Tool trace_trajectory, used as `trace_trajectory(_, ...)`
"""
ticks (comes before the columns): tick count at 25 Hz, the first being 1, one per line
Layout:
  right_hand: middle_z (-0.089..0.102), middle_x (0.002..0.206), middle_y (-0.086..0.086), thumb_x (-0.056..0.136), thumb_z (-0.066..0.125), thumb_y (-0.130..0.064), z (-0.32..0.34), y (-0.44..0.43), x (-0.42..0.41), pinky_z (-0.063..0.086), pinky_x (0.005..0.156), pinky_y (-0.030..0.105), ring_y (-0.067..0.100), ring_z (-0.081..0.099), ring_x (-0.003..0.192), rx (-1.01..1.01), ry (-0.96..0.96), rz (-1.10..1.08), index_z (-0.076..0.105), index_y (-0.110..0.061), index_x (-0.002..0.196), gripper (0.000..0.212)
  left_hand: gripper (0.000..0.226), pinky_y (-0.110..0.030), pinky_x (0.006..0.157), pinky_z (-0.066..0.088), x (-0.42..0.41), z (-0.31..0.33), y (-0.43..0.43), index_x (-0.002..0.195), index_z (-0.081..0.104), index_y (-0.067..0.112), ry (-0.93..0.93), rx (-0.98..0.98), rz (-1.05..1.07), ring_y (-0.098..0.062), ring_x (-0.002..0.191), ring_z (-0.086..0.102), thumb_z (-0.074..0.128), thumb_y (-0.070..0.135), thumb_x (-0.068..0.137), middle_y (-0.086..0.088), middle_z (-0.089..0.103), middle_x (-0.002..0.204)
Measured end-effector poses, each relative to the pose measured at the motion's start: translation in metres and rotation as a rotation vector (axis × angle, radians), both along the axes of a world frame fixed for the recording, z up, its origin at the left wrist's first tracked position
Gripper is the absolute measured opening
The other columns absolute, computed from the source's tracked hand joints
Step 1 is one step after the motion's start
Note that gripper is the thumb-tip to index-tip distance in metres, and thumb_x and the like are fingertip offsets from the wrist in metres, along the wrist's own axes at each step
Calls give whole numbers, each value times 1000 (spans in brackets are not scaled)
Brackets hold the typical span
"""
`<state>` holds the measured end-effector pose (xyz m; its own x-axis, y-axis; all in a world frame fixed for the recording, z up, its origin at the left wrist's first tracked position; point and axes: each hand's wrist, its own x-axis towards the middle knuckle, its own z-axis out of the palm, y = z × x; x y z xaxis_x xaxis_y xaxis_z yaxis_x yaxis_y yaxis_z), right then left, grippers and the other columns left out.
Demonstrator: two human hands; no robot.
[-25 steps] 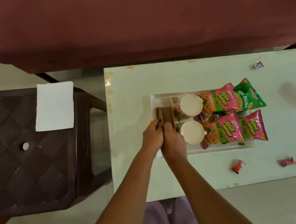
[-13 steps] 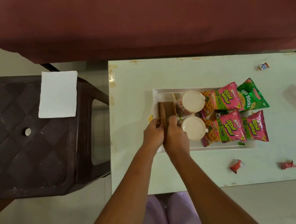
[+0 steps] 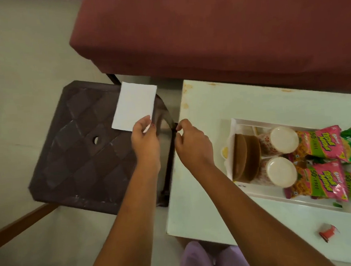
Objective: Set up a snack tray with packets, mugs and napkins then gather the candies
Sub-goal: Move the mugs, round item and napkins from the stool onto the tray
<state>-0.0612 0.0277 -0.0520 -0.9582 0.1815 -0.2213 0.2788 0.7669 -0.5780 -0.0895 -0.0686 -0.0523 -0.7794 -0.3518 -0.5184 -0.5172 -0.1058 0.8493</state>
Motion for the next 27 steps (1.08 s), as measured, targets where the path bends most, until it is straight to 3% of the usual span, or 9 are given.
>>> trace_trajectory(3, 64, 99, 3, 94, 50, -25, -10, -38, -36, 51, 68, 27, 17, 62, 81, -89, -3, 27, 49, -19, 111, 18, 27, -41, 101, 46, -24, -13, -55, 107, 60, 29, 30, -275, 8, -21, 120, 51, 53, 10, 90, -1, 54, 129)
trace_trajectory(5, 60, 113, 5, 91, 55, -26, -22, -54, -57, 55, 82, 34, 21, 62, 98, -146, -32, 3, 47, -19, 119, 30, 30, -46, 103, 43, -38, -24, -82, 118, 58, 21, -13, -501, -103, -24, 124, 46, 55, 12, 89, -3, 51, 133)
trace_trajectory(7, 52, 128, 7, 90, 58, -28, -35, -60, -73, 50, 92, 36, 24, 54, 113, -170, -67, -31, 42, -20, 128, 43, 41, -49, 105, 39, -46, -33, -96, 130, 49, 16, -66, -658, -287, -28, 128, 40, 55, 17, 89, -6, 48, 137)
trace_trajectory(10, 45, 133, 8, 88, 62, -28, -47, -66, -88, 47, 95, 35, 26, 49, 119, -158, -103, -36, 37, -20, 132, 51, 54, -49, 103, 35, -53, -36, -95, 140, 34, 17, -103, -791, -451, -31, 133, 29, 54, 26, 91, -6, 41, 144)
trace_trajectory(14, 44, 136, 9, 86, 65, -24, -53, -74, -98, 47, 96, 35, 26, 48, 122, -218, -100, -148, 34, -18, 136, 60, 60, -47, 100, 38, -61, -33, -82, 142, 28, 16, -117, -789, -412, -30, 129, 32, 56, 25, 90, -9, 43, 140)
trace_trajectory(18, 46, 137, 9, 84, 68, -20, -57, -68, -101, 48, 99, 39, 27, 48, 124, -307, -158, -218, 35, -15, 138, 64, 39, -41, 90, 48, -60, -37, -78, 125, 46, 9, -76, -608, -375, -29, 116, 50, 56, 9, 87, -13, 52, 126)
trace_trajectory(20, 51, 132, 8, 83, 69, -14, -55, -60, -99, 50, 91, 34, 26, 53, 119, -380, -183, -221, 40, -15, 135, 60, 32, -34, 78, 52, -58, -33, -74, 115, 49, 9, -101, -506, -348, -24, 106, 54, 55, 4, 84, -10, 55, 119)
trace_trajectory(23, 54, 125, 5, 82, 66, -8, -46, -48, -89, 51, 83, 29, 24, 56, 113, -558, -278, -230, 43, -17, 131, 54, 27, -19, 58, 42, -56, -19, -65, 103, 47, 14, -160, -365, -372, -18, 97, 49, 54, -2, 82, -3, 51, 107)
trace_trajectory(27, 54, 118, 3, 84, 59, -5, -39, -30, -62, 54, 89, 36, 23, 55, 109, -814, -346, -273, 44, -22, 116, 39, 31, -19, 58, 40, -44, 2, -44, 103, 42, 16, -216, -236, -456, -18, 96, 49, 53, -3, 81, -4, 49, 107)
